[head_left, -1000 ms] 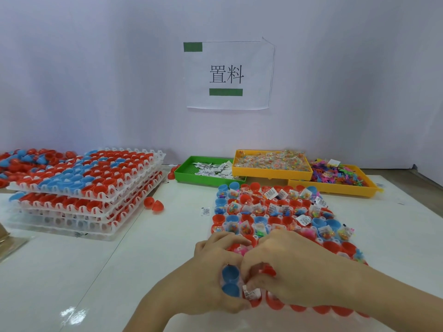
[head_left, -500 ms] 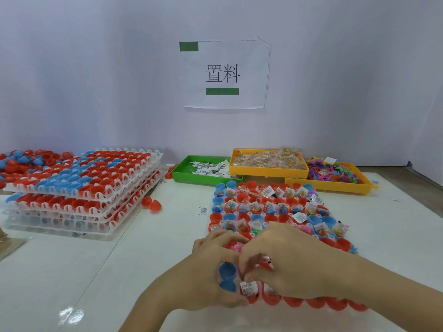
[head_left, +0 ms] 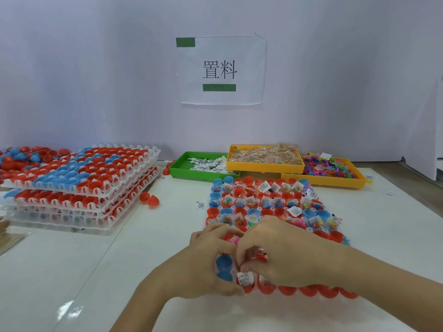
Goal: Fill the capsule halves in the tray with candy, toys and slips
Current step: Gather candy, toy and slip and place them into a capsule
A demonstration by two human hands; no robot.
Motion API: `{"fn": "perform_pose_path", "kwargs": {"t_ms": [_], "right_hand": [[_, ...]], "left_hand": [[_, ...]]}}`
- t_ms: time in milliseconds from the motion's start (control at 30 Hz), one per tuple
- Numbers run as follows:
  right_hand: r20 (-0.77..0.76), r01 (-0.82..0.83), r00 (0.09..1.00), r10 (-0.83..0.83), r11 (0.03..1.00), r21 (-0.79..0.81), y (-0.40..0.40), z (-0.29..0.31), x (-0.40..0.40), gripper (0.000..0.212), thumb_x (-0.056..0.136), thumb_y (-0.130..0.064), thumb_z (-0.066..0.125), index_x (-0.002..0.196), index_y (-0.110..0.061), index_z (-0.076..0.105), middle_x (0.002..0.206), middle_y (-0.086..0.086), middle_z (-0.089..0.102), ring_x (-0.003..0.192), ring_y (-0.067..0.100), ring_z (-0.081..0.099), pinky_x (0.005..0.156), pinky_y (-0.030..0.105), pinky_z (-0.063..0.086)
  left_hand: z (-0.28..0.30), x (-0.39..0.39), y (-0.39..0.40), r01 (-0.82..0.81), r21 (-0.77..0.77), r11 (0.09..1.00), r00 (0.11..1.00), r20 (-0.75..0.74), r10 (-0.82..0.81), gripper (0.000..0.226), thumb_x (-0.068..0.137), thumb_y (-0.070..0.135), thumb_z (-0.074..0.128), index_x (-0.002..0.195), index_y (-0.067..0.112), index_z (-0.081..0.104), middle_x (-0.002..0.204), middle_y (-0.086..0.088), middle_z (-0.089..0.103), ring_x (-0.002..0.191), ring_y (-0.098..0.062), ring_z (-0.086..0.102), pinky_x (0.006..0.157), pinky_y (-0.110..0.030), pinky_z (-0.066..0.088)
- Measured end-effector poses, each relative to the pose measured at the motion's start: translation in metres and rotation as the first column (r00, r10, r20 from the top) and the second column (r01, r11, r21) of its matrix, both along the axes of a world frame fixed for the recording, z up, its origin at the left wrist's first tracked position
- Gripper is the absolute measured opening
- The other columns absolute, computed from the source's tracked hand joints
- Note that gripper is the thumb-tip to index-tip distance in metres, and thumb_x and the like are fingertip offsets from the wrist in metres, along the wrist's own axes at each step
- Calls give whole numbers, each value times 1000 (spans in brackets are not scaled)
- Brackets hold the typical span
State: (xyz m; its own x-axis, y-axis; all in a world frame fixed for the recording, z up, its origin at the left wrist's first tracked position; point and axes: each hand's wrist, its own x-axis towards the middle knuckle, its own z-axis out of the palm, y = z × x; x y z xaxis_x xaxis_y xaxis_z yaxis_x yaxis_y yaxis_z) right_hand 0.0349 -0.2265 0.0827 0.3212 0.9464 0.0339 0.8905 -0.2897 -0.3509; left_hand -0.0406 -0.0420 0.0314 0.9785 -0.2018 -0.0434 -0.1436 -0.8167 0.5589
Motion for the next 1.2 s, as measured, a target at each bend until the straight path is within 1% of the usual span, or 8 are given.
{"fn": "perform_pose_path", "kwargs": {"t_ms": [133,267,400,533,767,933,1033,1200], "right_hand": [[68,-17,998,16,1000,22,3,-4,4,14,95,-28,64,102,-26,76,94,-14,73,83,1,63,85,19,52],[47,29,998,-38,984,176,-7,3,21,11,94,-29,66,94,-27,77,83,-17,72,76,2,65,74,15,51],[-43,148,989,-143,905,399,-24,15,44,8,90,-23,71,89,-27,78,81,-18,73,77,1,67,66,7,45],[-87,334,937,-339,790,514,-49,14,85,10,92,-21,69,90,-22,79,79,-16,73,76,0,67,62,7,46],[-323,773,626,-710,511,375,-107,-28,191,17,97,-15,58,90,-16,73,77,-3,71,73,13,65,67,23,46],[-337,899,401,-852,294,325,-127,-59,256,22,95,-9,55,106,-11,74,115,6,67,104,20,62,86,29,48],[-307,904,353,-884,236,357,-126,-65,285,24,94,-8,59,113,-11,72,119,9,68,106,22,63,88,30,50],[-210,902,358,-910,278,332,-113,-66,321,28,90,-12,66,118,-13,68,112,8,67,93,20,60,79,30,51]], "left_hand": [[3,-1,0,9,20,1000,999,32,-10,48,68,56,79,111,42,64,119,58,18,123,20,6,111,-29,17],[10,0,3,-21,50,999,1000,24,20,44,66,60,78,103,43,63,115,62,13,130,8,11,113,-34,24],[18,4,11,1,16,1000,990,144,-4,44,64,70,69,100,46,62,127,51,27,127,21,16,111,-36,29],[32,21,13,-1,21,1000,957,290,-5,42,71,77,53,96,45,64,123,46,41,120,21,35,96,-15,34],[65,86,13,-7,-47,999,942,336,22,10,89,35,61,85,35,70,86,19,69,80,-5,68,72,-25,56],[71,150,31,-101,-160,982,910,384,156,38,90,-5,52,82,28,71,87,13,72,81,-7,70,78,-31,55],[64,176,52,-129,-226,966,898,387,211,44,90,-8,51,80,30,71,86,7,74,77,-10,71,71,-25,55],[45,191,84,-188,-325,927,870,382,311,45,92,-8,50,84,31,71,83,6,75,72,-10,71,60,-17,53]]}}
